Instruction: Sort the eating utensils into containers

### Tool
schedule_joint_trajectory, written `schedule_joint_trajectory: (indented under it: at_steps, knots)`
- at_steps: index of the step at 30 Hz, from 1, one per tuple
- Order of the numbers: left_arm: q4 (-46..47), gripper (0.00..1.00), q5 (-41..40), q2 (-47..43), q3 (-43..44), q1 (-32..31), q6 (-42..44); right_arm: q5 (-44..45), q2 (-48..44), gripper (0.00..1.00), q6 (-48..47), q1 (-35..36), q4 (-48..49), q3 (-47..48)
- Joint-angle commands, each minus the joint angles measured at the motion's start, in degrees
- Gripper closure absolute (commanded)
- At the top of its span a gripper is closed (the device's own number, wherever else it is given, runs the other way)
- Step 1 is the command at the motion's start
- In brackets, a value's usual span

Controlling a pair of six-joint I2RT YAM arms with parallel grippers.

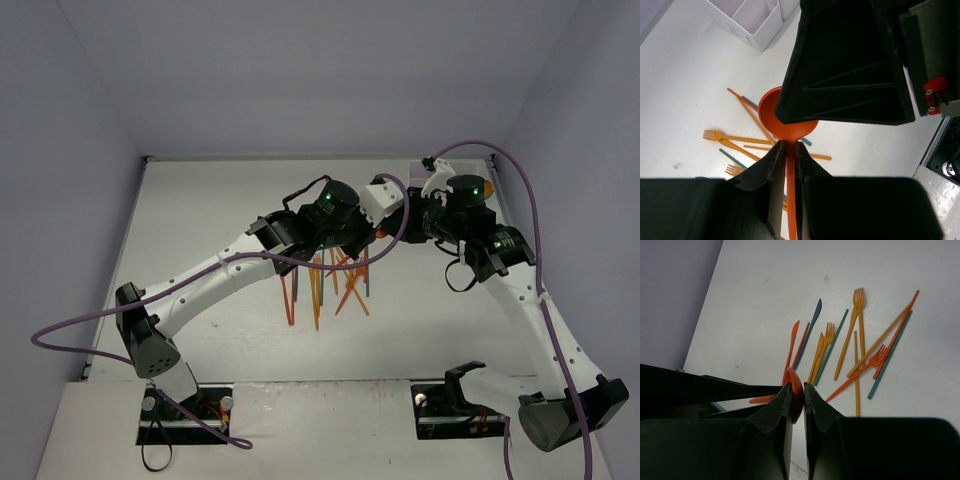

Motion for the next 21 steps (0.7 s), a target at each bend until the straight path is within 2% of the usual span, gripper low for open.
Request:
schedule_joint_trajectory:
  at_steps: [1, 5, 6, 8, 11, 12, 14, 21]
  knots:
    - [1.54, 1.00, -0.33, -1.10, 3.16, -0.43, 0.84, 1.58, 0.16, 0.98, 0.08, 0.54, 4.42, -0.07]
    - [1.28, 0.98, -0.86, -1.31, 2.96, -0.42, 0.75, 3.32, -0.22, 1.00, -0.42, 0.61, 4.42, -0.39]
    - [1.29, 0.89, -0.91, -1.48, 2.87, -0.42, 0.74, 3.71, -0.31, 1.00, -0.62, 0.55, 4.41, -0.52]
    - [1.36, 0.58, -1.31, -1.78, 2.66, -0.42, 0.66, 4.79, -0.52, 1.00, -1.19, 0.65, 4.32, -0.50]
    - [1.36, 0.36, -3.00, -2.61, 1.90, -0.50, 0.58, 7.52, -0.89, 1.00, -2.16, 0.72, 4.17, -0.28]
    - [1.45, 0.31, -3.85, -3.01, 1.59, -0.47, 0.41, 8.50, -0.90, 1.00, -2.56, 0.72, 4.16, -0.22]
    - [1.54, 0.25, -5.67, -4.17, 0.68, -0.42, 0.07, 11.28, -0.75, 1.00, -3.80, 0.72, 4.16, -0.01]
    - [1.45, 0.23, -18.86, -12.06, -5.97, 1.33, -2.93, 28.26, 1.76, 1.00, -8.21, 0.02, 3.75, 1.41]
